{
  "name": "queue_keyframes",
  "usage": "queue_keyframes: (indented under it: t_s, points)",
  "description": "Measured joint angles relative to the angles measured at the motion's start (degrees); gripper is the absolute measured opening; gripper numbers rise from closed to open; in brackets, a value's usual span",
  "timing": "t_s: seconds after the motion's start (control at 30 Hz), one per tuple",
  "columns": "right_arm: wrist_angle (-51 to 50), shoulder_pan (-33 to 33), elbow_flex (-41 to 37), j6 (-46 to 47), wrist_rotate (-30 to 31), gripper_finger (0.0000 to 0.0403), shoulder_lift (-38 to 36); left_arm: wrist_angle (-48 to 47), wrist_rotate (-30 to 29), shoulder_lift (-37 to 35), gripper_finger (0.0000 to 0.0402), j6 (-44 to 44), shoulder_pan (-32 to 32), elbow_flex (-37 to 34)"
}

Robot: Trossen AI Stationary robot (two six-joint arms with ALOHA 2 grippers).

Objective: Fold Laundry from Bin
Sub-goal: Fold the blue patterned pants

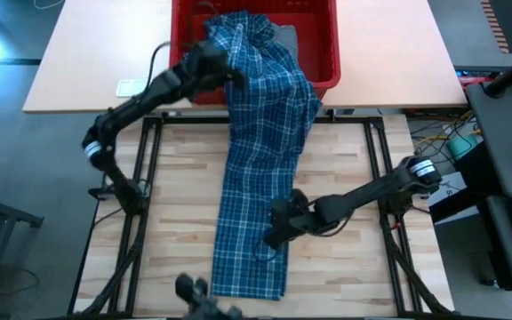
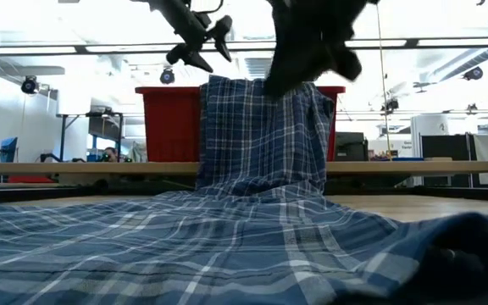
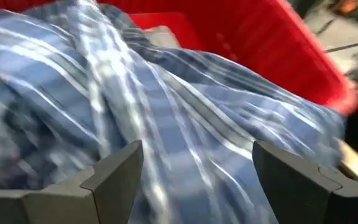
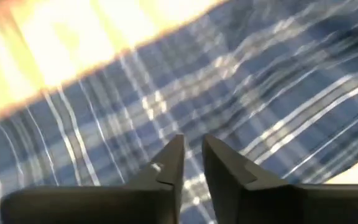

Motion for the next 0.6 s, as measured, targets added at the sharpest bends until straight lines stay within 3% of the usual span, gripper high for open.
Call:
queue_keyframes:
  t_s: [0.33,0.43,0.53,0.6]
  points:
    - [-2.06,0.90,-1.42,10.54,8.76,0.0177,-4.61,-11.59,3.81,16.87,0.0286,-3.20,7.90,26.25]
    - [-2.40,0.83,-1.50,12.23,8.86,0.0196,-3.84,-14.84,8.92,22.06,0.0286,-3.62,9.83,33.69]
    - [-2.93,0.79,-1.55,13.77,8.89,0.0206,-2.36,-11.27,14.84,22.30,0.0286,-7.47,11.60,30.02]
    - [-3.04,0.79,-1.60,14.59,8.88,0.0209,-1.71,-9.26,15.26,22.24,0.0286,-9.50,12.07,27.29]
